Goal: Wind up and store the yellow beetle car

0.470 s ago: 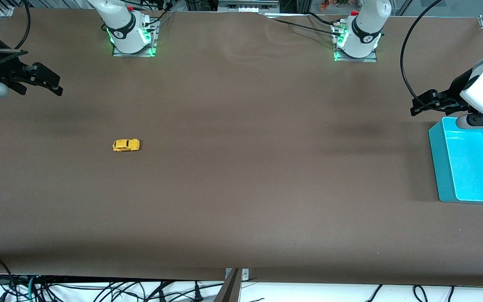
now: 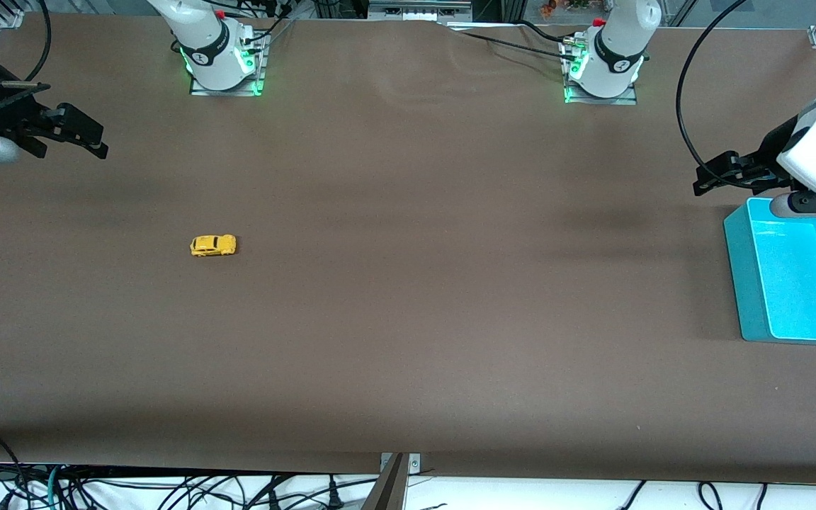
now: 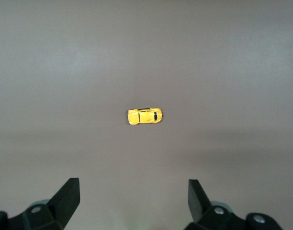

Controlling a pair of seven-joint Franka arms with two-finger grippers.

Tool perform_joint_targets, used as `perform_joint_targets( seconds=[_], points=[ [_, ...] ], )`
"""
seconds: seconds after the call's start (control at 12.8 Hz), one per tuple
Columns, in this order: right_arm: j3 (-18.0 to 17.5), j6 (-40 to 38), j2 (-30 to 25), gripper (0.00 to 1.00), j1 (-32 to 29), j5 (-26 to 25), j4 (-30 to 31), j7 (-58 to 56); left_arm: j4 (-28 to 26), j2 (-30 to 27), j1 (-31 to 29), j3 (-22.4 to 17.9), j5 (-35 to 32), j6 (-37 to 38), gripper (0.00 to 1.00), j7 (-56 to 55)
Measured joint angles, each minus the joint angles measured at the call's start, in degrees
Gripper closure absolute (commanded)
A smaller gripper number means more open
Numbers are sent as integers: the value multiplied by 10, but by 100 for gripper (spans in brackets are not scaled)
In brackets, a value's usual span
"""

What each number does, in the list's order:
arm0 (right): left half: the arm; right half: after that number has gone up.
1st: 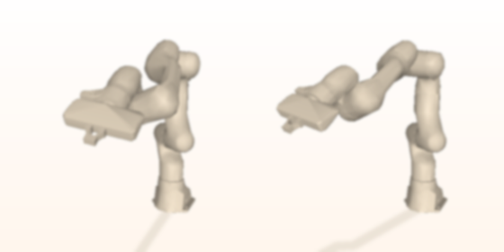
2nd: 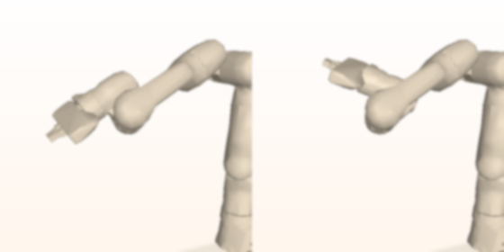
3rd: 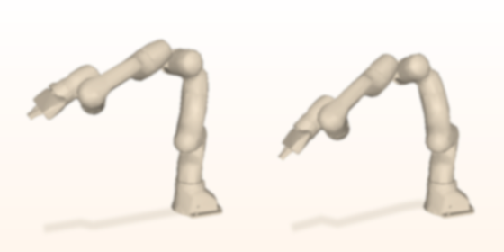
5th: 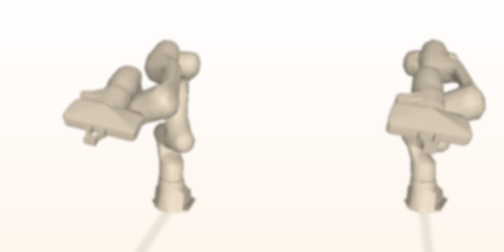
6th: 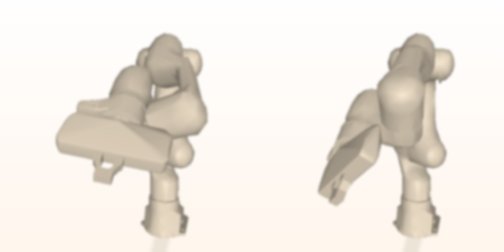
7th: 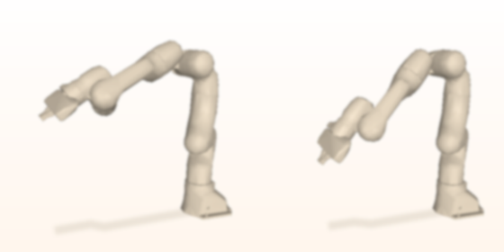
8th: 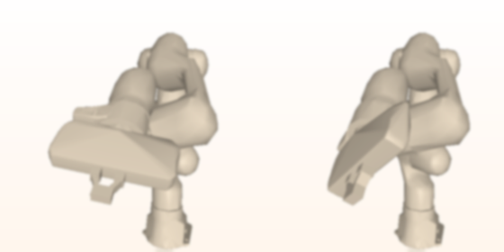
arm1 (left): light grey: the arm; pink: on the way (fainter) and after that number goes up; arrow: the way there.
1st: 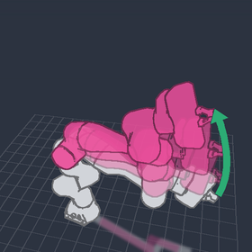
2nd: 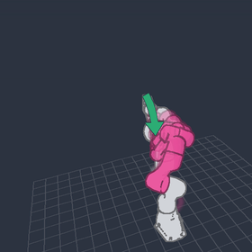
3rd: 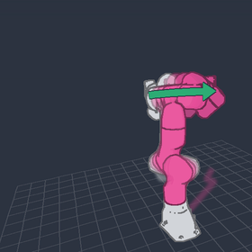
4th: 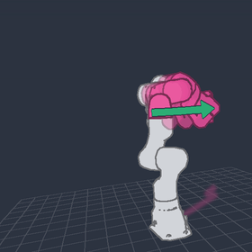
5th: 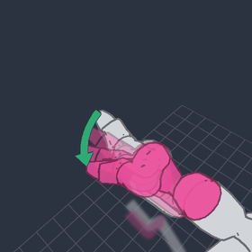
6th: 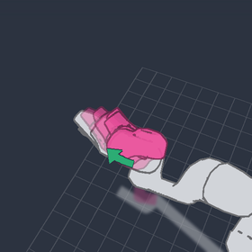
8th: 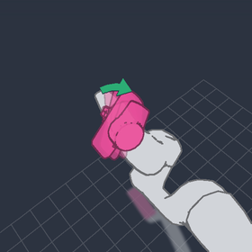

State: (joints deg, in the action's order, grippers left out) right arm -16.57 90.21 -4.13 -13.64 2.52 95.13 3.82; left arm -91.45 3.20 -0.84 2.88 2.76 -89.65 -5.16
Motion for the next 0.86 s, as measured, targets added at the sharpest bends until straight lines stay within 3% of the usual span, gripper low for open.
perform_joint_targets(
  seconds=[0.86],
  points=[
    [-1, -3, 0, 0, 0, 0, 0, -22, 0, 0, 1, 1, 0, 0, 0, 0]
  ],
)
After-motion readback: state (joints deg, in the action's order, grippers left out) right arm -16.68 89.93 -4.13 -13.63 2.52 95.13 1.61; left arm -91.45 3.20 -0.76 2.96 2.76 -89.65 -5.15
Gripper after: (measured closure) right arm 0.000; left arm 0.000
